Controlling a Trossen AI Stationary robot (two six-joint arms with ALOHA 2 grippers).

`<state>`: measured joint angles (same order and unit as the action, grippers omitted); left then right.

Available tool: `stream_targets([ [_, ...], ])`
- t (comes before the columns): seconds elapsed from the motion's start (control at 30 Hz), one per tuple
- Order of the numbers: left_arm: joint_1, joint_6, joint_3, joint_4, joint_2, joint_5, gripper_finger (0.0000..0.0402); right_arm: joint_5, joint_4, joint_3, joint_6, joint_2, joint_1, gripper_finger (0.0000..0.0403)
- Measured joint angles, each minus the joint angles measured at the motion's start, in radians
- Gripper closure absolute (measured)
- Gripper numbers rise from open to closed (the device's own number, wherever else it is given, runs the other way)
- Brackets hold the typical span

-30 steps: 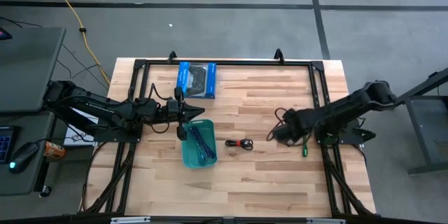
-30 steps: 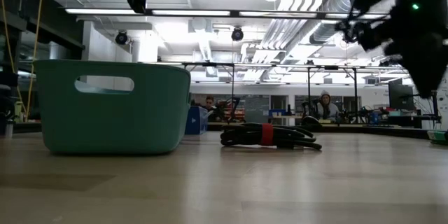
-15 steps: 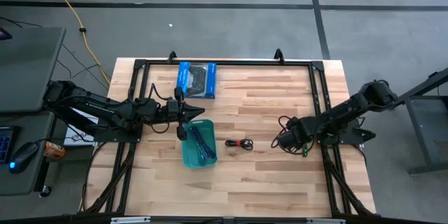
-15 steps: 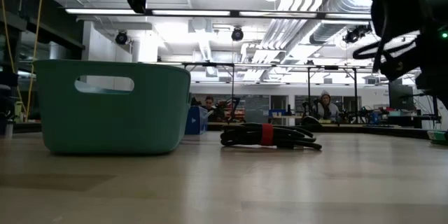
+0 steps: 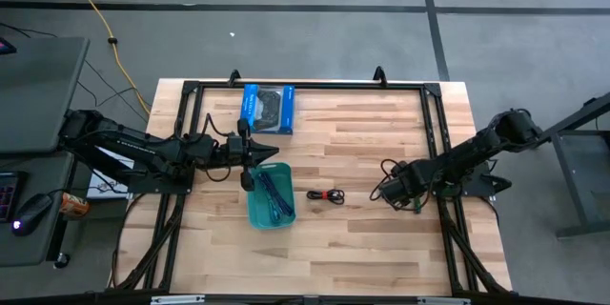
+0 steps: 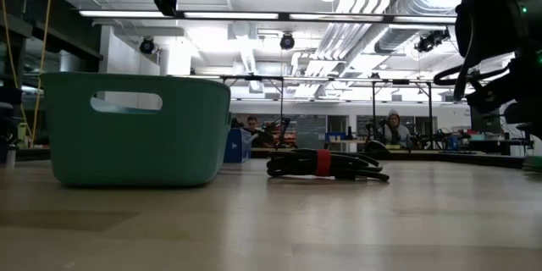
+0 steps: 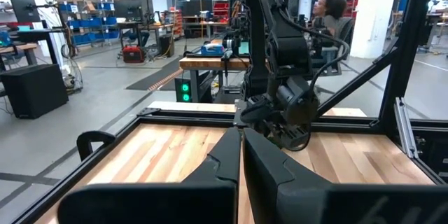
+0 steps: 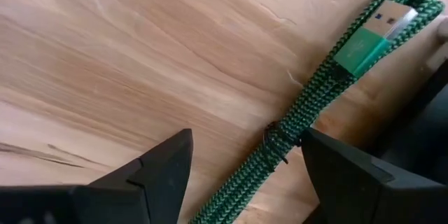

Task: Pick and place USB-C Cables
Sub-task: Put the green charger cable into the green bin

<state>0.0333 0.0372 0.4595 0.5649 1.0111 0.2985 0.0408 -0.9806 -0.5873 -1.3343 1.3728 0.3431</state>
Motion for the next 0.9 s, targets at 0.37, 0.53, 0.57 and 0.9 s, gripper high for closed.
stream_targets([
  [0.37,0.0,0.0,0.0,0.0,0.0,0.0,0.0401,-0.004,-0.015,0.01,-0.046,0.0,0.0,0.0146],
  [0.53,0.0,0.0,0.0,0.0,0.0,0.0,0.0401,-0.011,-0.008,0.011,-0.054,0.001,0.0,0.0146],
  [0.57,0.0,0.0,0.0,0.0,0.0,0.0,0.0401,-0.013,0.01,0.012,-0.038,0.001,0.0,0.0146],
  [0.9,0.0,0.0,0.0,0.0,0.0,0.0,0.0401,-0.043,0.079,0.006,0.086,0.0,0.0,0.0147],
])
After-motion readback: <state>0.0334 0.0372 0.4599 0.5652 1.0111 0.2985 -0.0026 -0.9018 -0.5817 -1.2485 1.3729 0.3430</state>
